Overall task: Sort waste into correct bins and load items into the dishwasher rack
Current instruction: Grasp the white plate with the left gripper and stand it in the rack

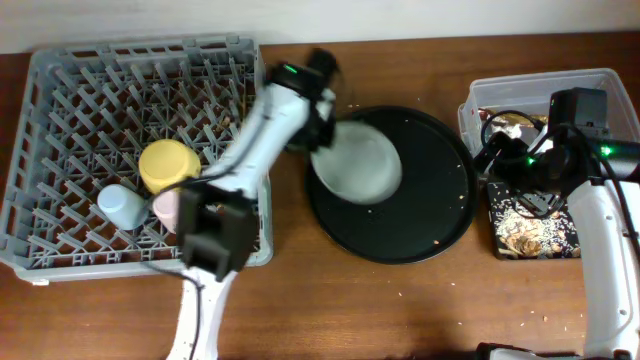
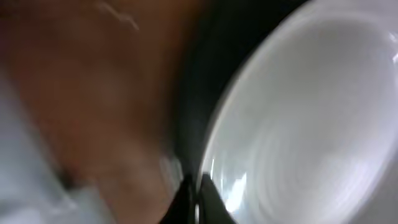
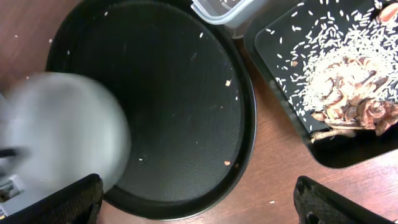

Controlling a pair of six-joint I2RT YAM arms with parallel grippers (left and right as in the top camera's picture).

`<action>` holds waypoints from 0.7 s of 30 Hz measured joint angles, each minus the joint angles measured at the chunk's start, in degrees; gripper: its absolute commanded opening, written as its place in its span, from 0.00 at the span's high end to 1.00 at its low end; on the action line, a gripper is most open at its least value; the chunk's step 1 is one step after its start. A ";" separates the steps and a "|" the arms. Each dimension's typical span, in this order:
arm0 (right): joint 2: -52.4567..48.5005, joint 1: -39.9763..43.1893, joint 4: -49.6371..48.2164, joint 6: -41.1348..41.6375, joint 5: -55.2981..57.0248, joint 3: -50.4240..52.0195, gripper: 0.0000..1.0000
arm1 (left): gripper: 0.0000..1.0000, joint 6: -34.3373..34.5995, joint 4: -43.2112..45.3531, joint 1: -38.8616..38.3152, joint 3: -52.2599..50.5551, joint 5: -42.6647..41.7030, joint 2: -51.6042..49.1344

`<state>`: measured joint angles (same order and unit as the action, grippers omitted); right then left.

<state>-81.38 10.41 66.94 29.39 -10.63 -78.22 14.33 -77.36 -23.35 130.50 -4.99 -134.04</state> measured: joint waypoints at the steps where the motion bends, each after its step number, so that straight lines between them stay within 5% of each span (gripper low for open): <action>1: 0.00 0.00 -0.07 0.02 0.00 0.00 0.02 | 1.00 -0.02 -1.60 2.21 1.66 2.08 2.19; 6: 0.00 0.00 -0.02 0.00 0.00 0.00 0.02 | 1.00 -0.42 -11.98 9.94 5.53 22.36 18.49; 12: 0.00 0.00 -0.07 0.00 0.00 0.00 0.02 | 1.00 3.80 -14.99 10.05 2.54 46.07 17.92; 21: 0.00 0.00 -0.04 0.02 0.00 0.00 0.02 | 1.00 7.17 -1.84 9.79 -12.50 56.54 17.11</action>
<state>-81.38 10.41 66.89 29.41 -10.63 -78.22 21.50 -79.20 -13.56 117.99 51.55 -116.92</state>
